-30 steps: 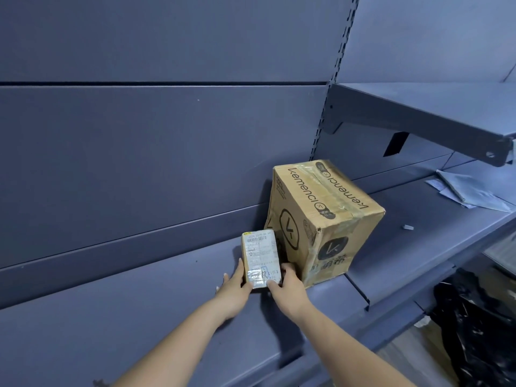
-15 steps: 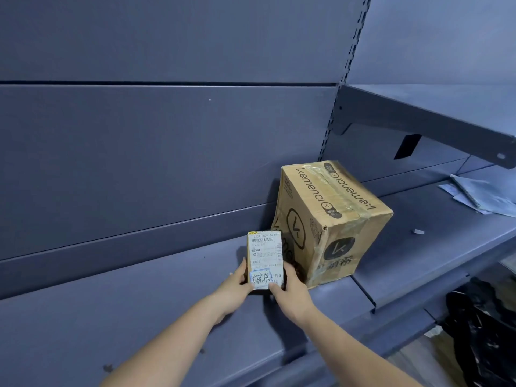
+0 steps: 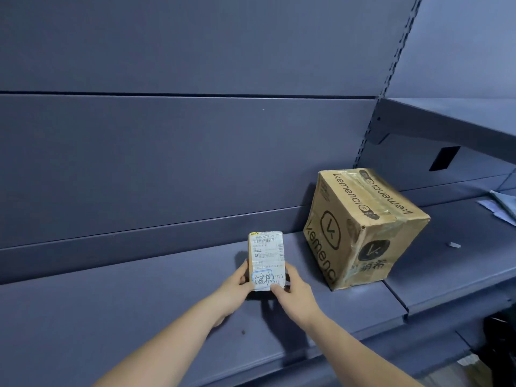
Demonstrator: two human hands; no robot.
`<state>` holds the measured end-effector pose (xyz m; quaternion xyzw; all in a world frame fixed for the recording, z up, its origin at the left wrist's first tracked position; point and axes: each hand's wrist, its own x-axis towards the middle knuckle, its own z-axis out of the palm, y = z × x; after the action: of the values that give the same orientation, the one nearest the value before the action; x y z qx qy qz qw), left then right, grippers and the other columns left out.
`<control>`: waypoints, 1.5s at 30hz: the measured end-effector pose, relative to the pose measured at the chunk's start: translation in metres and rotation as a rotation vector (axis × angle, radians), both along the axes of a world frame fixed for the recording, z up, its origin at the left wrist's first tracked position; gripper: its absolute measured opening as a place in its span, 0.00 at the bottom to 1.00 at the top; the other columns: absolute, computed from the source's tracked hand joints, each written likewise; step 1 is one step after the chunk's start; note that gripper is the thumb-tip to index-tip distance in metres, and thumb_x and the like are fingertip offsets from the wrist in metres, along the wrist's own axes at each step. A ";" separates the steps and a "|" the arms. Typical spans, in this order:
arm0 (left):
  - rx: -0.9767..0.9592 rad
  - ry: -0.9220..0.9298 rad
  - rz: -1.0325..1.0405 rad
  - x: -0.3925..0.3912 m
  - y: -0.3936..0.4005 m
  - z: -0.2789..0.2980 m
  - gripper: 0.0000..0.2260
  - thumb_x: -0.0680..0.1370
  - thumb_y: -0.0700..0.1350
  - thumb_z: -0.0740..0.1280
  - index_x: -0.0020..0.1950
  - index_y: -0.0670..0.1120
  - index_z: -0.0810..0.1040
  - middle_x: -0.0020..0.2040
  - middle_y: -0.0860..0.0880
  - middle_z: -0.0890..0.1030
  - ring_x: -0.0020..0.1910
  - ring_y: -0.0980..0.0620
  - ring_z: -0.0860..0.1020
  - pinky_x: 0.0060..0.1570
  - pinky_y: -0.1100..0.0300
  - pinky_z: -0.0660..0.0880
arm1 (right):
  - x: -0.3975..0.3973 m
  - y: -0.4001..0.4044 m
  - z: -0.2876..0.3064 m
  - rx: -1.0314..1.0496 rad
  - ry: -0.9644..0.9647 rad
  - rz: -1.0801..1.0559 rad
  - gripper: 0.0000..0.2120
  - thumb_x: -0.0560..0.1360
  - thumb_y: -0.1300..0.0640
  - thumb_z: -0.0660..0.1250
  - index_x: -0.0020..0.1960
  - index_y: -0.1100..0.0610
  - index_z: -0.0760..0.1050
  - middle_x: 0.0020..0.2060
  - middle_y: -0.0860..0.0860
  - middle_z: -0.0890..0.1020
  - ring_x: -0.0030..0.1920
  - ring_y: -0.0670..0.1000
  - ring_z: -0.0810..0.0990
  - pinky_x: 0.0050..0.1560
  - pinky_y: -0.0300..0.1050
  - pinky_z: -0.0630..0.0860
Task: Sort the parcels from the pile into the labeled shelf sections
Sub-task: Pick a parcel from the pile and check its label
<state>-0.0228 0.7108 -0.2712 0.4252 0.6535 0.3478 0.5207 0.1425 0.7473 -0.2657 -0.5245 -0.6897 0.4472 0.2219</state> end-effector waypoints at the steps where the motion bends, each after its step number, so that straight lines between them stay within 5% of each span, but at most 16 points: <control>1: 0.008 -0.002 0.010 -0.006 -0.007 0.004 0.28 0.82 0.42 0.60 0.79 0.58 0.53 0.64 0.54 0.76 0.65 0.57 0.72 0.66 0.62 0.62 | -0.007 -0.006 0.002 0.003 0.001 0.008 0.25 0.77 0.60 0.62 0.72 0.47 0.64 0.55 0.41 0.78 0.56 0.44 0.77 0.54 0.37 0.72; 7: 0.047 0.001 0.030 -0.046 -0.053 0.022 0.27 0.82 0.38 0.58 0.77 0.58 0.56 0.52 0.65 0.74 0.53 0.66 0.71 0.61 0.66 0.60 | -0.053 -0.044 0.010 0.005 0.003 0.014 0.26 0.76 0.60 0.62 0.72 0.47 0.64 0.54 0.40 0.79 0.55 0.43 0.77 0.54 0.36 0.72; 11: 0.039 0.024 0.031 -0.084 -0.089 0.028 0.26 0.82 0.40 0.59 0.76 0.60 0.57 0.55 0.61 0.75 0.57 0.61 0.70 0.61 0.64 0.61 | -0.091 -0.080 0.017 0.006 0.010 0.027 0.25 0.78 0.60 0.63 0.73 0.48 0.63 0.54 0.39 0.77 0.56 0.43 0.76 0.52 0.35 0.70; 17: 0.053 0.063 0.006 -0.139 -0.143 0.037 0.25 0.82 0.39 0.59 0.75 0.60 0.60 0.53 0.60 0.76 0.49 0.70 0.71 0.55 0.68 0.63 | -0.145 -0.139 0.027 0.016 0.013 0.023 0.25 0.78 0.60 0.62 0.73 0.48 0.63 0.54 0.40 0.77 0.55 0.43 0.75 0.52 0.34 0.69; 22: 0.053 0.094 0.014 -0.173 -0.180 0.039 0.24 0.81 0.41 0.61 0.76 0.57 0.62 0.57 0.57 0.78 0.55 0.61 0.73 0.53 0.67 0.65 | -0.178 -0.180 0.034 0.023 0.010 0.015 0.25 0.78 0.60 0.62 0.74 0.49 0.62 0.61 0.44 0.78 0.55 0.43 0.74 0.53 0.35 0.69; 27: 0.043 0.120 0.001 -0.191 -0.211 0.043 0.23 0.82 0.44 0.61 0.75 0.60 0.61 0.59 0.57 0.76 0.50 0.66 0.72 0.37 0.78 0.66 | -0.197 -0.209 0.037 0.029 0.005 0.026 0.25 0.78 0.58 0.62 0.74 0.49 0.62 0.63 0.45 0.78 0.55 0.43 0.74 0.53 0.36 0.69; 35: 0.035 0.139 0.063 -0.207 -0.251 0.048 0.24 0.82 0.45 0.62 0.76 0.60 0.61 0.59 0.56 0.77 0.57 0.58 0.73 0.54 0.64 0.65 | -0.214 -0.240 0.041 0.047 -0.001 0.085 0.26 0.78 0.58 0.62 0.74 0.49 0.62 0.62 0.44 0.78 0.55 0.43 0.74 0.54 0.37 0.71; 45: 0.046 0.126 0.161 -0.195 -0.303 0.048 0.22 0.82 0.45 0.62 0.72 0.62 0.63 0.63 0.55 0.77 0.60 0.56 0.73 0.58 0.63 0.65 | -0.209 -0.277 0.037 0.053 0.024 0.171 0.25 0.78 0.59 0.61 0.74 0.49 0.62 0.57 0.41 0.77 0.56 0.42 0.74 0.48 0.32 0.69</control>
<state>-0.2174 0.4073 -0.2231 0.4045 0.7088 0.3759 0.4389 -0.0663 0.4698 -0.2282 -0.4524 -0.7408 0.4524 0.2048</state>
